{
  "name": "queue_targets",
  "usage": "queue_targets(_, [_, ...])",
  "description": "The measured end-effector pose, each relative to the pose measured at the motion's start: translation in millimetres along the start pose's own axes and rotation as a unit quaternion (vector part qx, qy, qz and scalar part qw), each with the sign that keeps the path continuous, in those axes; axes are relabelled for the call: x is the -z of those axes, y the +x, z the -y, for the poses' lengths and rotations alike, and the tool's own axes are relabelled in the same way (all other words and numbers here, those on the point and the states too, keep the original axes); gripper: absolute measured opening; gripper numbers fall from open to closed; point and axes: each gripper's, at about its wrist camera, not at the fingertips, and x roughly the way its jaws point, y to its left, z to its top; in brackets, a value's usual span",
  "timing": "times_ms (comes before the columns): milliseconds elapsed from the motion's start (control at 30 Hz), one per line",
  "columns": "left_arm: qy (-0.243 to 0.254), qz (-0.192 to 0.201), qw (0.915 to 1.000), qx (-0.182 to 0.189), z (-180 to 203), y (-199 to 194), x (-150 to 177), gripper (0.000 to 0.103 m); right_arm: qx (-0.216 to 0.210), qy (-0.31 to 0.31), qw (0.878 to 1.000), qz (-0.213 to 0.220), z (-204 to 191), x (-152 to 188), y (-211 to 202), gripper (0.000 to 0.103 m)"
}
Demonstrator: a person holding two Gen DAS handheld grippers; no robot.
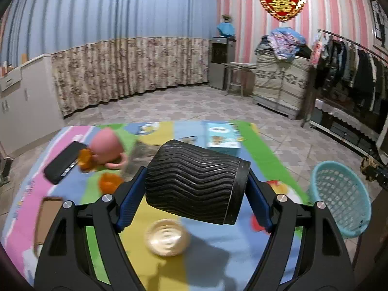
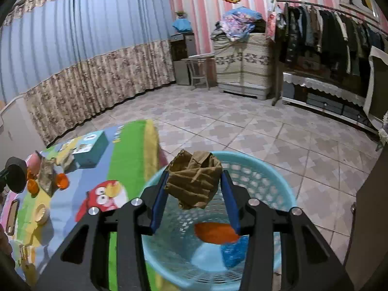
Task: Collect trash
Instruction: 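Carry the cylinder and cloth to the basket and release both inside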
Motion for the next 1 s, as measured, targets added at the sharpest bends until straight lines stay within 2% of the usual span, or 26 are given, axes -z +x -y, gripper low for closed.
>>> queue_targets(133, [0.015,-0.003,0.9996,0.023,44.3,12.7,-5.3,0.076,0.023,-0.002,1.000,-0.006,17.1,4.0,3.9,0.043])
queue_targets(267, [0.034,-0.003,0.9979,0.056,88.4,22.1,-4.7,0.076,0.020,0.020,1.000,-0.008,32.2,5.2,6.5,0.043])
queue_targets(500, [0.058,-0.011,0.9923,0.109,155.1,36.3,-1.7,0.076,0.038,0.020,0.999,-0.017,39.2,8.4,11.9,0.043])
queue_targets(800, [0.089,-0.023,0.9851,0.146,219.7,49.0,12.9,0.076,0.035,0.060,0.997,-0.032,63.2,13.6,19.9,0.043])
queue_targets(1000, [0.094,-0.046,0.9817,0.159,246.1,65.0,20.8,0.076,0.036,0.086,0.995,-0.034,78.3,16.8,22.1,0.043])
